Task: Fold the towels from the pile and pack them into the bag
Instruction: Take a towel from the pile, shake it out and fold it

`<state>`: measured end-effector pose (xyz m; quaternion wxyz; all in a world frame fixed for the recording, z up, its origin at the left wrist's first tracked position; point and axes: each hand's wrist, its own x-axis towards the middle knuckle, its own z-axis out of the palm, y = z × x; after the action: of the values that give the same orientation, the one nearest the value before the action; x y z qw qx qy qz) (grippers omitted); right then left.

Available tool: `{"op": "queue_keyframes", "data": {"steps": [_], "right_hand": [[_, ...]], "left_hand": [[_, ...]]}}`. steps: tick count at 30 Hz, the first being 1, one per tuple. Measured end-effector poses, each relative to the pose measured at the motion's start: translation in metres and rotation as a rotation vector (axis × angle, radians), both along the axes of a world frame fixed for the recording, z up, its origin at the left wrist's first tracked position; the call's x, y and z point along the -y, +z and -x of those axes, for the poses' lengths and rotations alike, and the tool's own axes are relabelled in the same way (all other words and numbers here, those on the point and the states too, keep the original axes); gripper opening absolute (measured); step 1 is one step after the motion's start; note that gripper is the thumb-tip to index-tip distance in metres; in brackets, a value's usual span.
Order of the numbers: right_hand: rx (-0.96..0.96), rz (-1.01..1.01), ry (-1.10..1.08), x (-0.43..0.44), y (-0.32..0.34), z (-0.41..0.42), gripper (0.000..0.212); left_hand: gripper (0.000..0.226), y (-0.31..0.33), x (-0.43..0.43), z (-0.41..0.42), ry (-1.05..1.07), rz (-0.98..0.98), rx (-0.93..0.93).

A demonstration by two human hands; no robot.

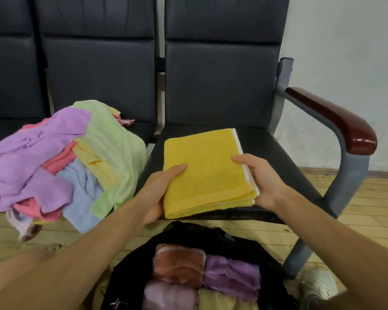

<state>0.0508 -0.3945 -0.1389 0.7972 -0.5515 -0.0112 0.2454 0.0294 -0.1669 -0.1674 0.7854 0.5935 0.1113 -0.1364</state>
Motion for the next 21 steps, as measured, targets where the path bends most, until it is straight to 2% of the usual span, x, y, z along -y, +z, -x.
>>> {"op": "queue_keyframes", "data": {"steps": [2, 5, 9, 12, 16, 21], "right_hand": [[0.016, 0.059, 0.01, 0.007, -0.002, 0.001, 0.038], [0.05, 0.19, 0.034, 0.016, -0.003, 0.004, 0.044], [0.064, 0.279, 0.055, 0.031, -0.002, 0.008, 0.034], [0.074, 0.254, 0.088, 0.041, -0.003, 0.01, 0.037], [0.089, 0.139, 0.079, 0.049, -0.004, 0.01, 0.04], [0.064, 0.072, 0.016, 0.05, -0.003, 0.007, 0.031]], "left_hand": [[0.06, 0.001, 0.0, 0.001, 0.011, -0.06, 0.043], [0.046, 0.003, 0.0, 0.005, -0.005, -0.085, 0.052], [0.028, 0.009, 0.001, 0.011, -0.063, -0.115, 0.056], [0.028, 0.009, 0.001, 0.013, -0.113, -0.126, 0.126], [0.038, 0.008, -0.002, 0.011, -0.195, -0.048, 0.186], [0.043, 0.005, -0.003, 0.009, -0.231, 0.05, 0.205]]}}
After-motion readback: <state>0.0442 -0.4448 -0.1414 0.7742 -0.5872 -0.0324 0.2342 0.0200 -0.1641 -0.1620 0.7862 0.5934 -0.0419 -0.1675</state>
